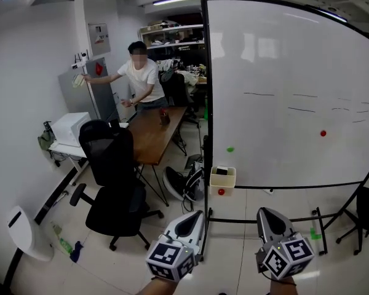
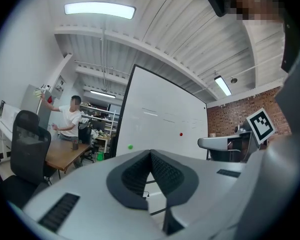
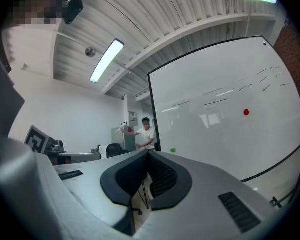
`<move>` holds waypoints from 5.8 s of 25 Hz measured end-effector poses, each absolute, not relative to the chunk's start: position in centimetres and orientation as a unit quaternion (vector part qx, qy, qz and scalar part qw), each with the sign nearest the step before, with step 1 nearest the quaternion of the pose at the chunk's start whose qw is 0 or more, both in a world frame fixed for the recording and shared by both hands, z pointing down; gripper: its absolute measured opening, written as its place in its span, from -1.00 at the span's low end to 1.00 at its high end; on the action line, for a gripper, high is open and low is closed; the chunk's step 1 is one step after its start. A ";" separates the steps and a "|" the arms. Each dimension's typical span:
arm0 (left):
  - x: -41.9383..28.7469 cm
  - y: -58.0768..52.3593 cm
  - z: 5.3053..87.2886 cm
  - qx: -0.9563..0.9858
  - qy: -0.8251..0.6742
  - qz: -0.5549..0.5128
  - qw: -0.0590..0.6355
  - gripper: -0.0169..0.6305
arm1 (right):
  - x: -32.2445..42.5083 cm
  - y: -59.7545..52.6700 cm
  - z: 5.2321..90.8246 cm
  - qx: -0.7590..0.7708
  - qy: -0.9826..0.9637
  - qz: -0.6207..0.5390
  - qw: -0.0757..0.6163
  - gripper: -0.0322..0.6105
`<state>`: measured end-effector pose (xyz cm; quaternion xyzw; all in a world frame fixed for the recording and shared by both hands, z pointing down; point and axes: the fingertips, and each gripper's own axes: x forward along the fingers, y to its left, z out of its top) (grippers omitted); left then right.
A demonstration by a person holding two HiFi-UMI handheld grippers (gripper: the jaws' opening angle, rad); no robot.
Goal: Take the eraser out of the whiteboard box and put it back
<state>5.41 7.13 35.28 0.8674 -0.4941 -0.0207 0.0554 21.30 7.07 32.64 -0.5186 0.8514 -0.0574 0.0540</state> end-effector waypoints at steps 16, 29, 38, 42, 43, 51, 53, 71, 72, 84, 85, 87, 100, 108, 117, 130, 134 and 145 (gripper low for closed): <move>11.2 -4.1 36.4 0.864 -0.499 0.001 0.066 -0.87 | 26.4 -3.9 32.8 -0.496 0.864 -0.060 0.061 -0.84; -2.2 -17.6 36.7 0.896 -0.442 -0.008 0.044 -0.87 | 13.7 -17.2 34.0 -0.563 0.823 -0.059 0.052 -0.84; -8.2 -24.8 38.1 0.914 -0.397 0.001 0.083 -0.87 | 8.0 -25.0 33.2 -0.605 0.794 -0.057 0.038 -0.84; -7.3 -28.2 37.6 0.908 -0.414 -0.004 0.065 -0.87 | 8.6 -27.9 33.1 -0.596 0.801 -0.050 0.031 -0.84; -7.1 -29.0 37.5 0.905 -0.421 -0.007 0.065 -0.87 | 8.6 -28.6 33.1 -0.592 0.804 -0.042 0.022 -0.84; -4.4 -31.9 36.5 0.892 -0.447 -0.019 0.065 -0.87 | 10.6 -31.9 33.1 -0.563 0.825 -0.043 0.018 -0.84; -3.9 -32.9 36.6 0.890 -0.450 -0.021 0.066 -0.87 | 11.0 -33.1 33.3 -0.560 0.827 -0.044 0.017 -0.84; -3.2 -40.3 39.2 0.878 -0.471 -0.007 0.082 -0.87 | 10.3 -41.8 40.4 -0.562 0.819 -0.106 -0.046 -0.34; -3.0 -40.5 39.8 0.879 -0.469 -0.001 0.087 -0.87 | 10.2 -42.3 41.6 -0.564 0.816 -0.115 -0.056 -0.29; -0.8 -43.2 48.0 0.885 -0.446 0.066 0.115 -0.87 | 9.7 -45.4 52.2 -0.577 0.778 -0.203 -0.146 -0.06; -0.8 -43.4 48.6 0.884 -0.447 0.071 0.118 -0.87 | 9.6 -45.4 52.6 -0.578 0.776 -0.206 -0.149 -0.06; -1.0 -43.6 49.4 0.882 -0.449 0.076 0.123 -0.87 | 9.6 -45.6 53.2 -0.581 0.771 -0.209 -0.158 -0.06; -2.5 -43.1 51.2 0.876 -0.455 0.081 0.141 -0.87 | 9.1 -46.1 55.9 -0.606 0.736 -0.236 -0.188 0.05; -3.7 -42.2 50.9 0.874 -0.458 0.076 0.145 -0.87 | 8.5 -46.2 56.3 -0.613 0.727 -0.244 -0.191 -0.05; -4.6 -41.2 50.5 0.872 -0.461 0.070 0.147 -0.87 | 8.1 -46.1 56.4 -0.613 0.724 -0.249 -0.194 -0.06; -4.3 -39.5 45.6 0.880 -0.459 0.034 0.120 -0.87 | 9.0 -43.1 48.8 -0.600 0.764 -0.207 -0.117 -0.07; -3.4 -38.7 42.5 0.888 -0.449 0.016 0.100 -0.87 | 9.7 -41.2 44.4 -0.594 0.780 -0.176 -0.082 -0.07; -1.6 -33.7 35.3 0.904 -0.418 -0.035 0.076 -0.87 | 13.5 -34.8 33.1 -0.585 0.803 -0.111 0.013 -0.07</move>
